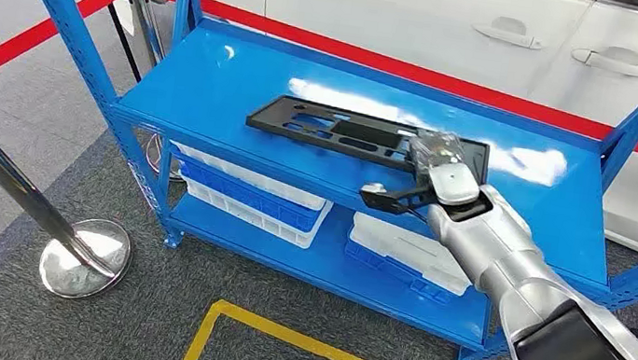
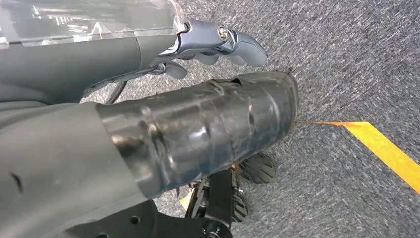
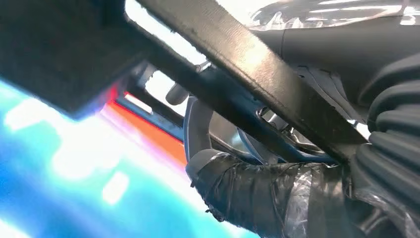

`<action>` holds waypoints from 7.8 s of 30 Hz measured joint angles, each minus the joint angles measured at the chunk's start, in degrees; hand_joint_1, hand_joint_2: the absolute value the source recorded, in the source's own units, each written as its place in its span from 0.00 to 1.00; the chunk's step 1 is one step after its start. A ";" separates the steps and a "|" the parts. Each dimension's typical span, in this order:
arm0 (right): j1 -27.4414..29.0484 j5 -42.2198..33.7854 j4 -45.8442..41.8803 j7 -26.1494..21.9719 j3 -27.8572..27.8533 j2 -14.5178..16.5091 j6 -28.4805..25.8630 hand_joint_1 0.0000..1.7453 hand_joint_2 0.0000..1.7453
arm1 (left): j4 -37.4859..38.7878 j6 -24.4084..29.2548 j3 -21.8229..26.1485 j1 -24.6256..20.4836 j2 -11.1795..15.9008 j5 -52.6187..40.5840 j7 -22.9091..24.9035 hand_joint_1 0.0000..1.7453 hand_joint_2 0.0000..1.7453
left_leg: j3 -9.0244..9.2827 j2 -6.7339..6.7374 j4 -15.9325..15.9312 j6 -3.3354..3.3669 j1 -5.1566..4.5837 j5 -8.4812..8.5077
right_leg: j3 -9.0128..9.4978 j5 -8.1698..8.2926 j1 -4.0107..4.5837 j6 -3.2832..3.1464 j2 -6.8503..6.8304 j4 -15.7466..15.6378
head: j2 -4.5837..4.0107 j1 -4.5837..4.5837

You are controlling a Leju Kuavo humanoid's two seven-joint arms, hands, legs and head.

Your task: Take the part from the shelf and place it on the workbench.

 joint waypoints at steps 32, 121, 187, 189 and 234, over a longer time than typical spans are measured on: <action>-11.54 -8.10 -18.29 -1.01 -3.20 4.09 7.45 1.00 1.00 | 0.00 -4.10 3.62 0.04 -0.42 0.13 -2.98 0.00 1.00 | -0.43 -0.44 0.08 -0.06 0.10 0.04 | -0.28 -0.15 0.18 -0.12 -0.52 0.06 | 0.00 0.00; -8.59 -22.08 -23.69 -2.81 -9.99 -6.47 4.96 1.00 1.00 | 0.00 -4.48 7.32 -0.63 -0.94 -3.06 -3.46 0.00 1.00 | -3.85 -0.42 1.21 2.22 -0.02 2.42 | -0.50 -6.14 -0.08 0.87 -0.59 8.73 | 0.00 -0.01; -10.35 -20.00 -21.02 -2.82 -9.75 -4.02 4.46 1.00 1.00 | 0.00 -5.25 9.12 -1.04 -1.30 -3.39 -3.43 0.00 1.00 | -5.19 -0.10 1.54 0.41 0.32 3.80 | 5.02 -5.39 1.06 -0.42 -0.97 0.34 | 0.00 0.07; -10.67 -19.38 -20.78 -2.83 -9.72 -3.62 4.48 1.00 1.00 | 0.00 -5.19 9.38 -1.01 -1.26 -3.37 -3.26 0.00 1.00 | -5.55 -0.14 1.50 -0.26 0.40 3.87 | 4.81 -4.24 0.74 -0.87 -1.30 -0.37 | 0.00 0.09; -12.23 -15.84 -18.96 -1.96 -7.90 -1.59 5.72 1.00 1.00 | 0.00 -5.35 10.68 -0.86 -1.01 -4.27 -2.86 0.00 1.00 | -2.74 2.83 1.60 0.13 0.24 1.00 | 0.45 -1.57 0.86 0.29 -7.59 0.86 | 0.00 0.11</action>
